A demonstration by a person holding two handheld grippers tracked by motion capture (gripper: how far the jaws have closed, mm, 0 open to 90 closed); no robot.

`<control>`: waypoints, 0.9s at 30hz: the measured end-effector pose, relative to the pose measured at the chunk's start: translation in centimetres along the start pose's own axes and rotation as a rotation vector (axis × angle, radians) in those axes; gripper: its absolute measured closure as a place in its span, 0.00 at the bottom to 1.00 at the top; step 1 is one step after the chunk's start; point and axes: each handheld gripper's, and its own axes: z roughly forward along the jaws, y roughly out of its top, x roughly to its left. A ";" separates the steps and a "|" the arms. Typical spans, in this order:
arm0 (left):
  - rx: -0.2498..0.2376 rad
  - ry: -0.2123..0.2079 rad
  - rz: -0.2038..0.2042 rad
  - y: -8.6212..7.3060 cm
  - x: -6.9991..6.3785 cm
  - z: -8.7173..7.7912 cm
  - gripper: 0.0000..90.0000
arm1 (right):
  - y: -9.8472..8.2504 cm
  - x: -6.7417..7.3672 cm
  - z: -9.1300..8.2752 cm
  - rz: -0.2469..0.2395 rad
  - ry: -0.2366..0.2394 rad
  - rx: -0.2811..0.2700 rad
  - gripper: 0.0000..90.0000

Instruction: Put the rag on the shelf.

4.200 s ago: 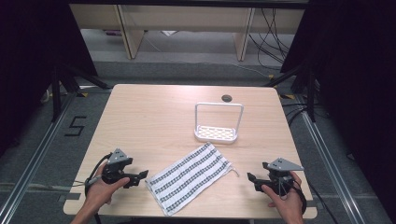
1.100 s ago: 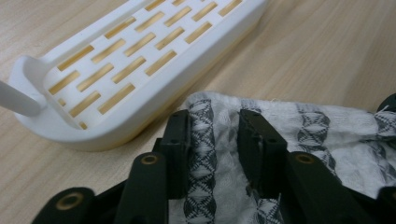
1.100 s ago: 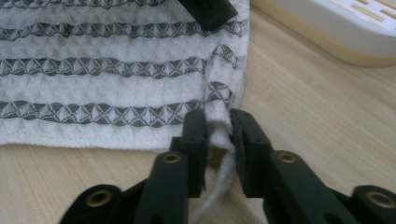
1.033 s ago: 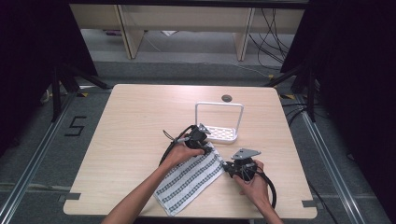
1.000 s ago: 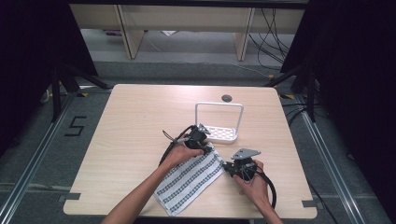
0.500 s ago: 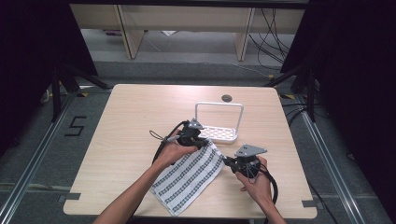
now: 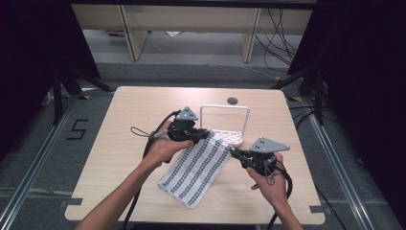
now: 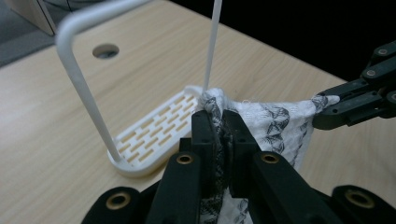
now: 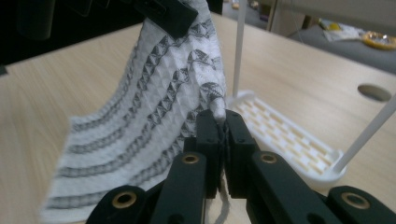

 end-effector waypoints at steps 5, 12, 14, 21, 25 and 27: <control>-0.057 0.006 0.011 2.5 -0.7 -1.8 0.94 | 3.5 -0.3 -1.7 -0.088 -0.035 -0.069 0.97; -0.093 0.020 -0.009 4.1 -0.7 -2.1 0.94 | 6.7 -1.3 -3.1 -0.112 -0.086 -0.086 0.97; -0.102 0.025 -0.016 4.4 -0.7 -1.8 0.94 | 7.4 -1.7 -3.2 -0.109 -0.091 -0.084 0.97; -0.117 0.048 -0.035 6.1 -0.1 -1.0 0.94 | 9.3 -2.8 -3.4 -0.130 -0.133 -0.058 0.97; -0.128 0.060 -0.041 7.3 0.1 -1.0 0.94 | 10.4 -3.3 -3.5 -0.135 -0.160 -0.065 0.97; -0.140 0.064 -0.042 7.9 0.2 -1.1 0.94 | 10.9 -3.6 -3.6 -0.141 -0.161 -0.063 0.97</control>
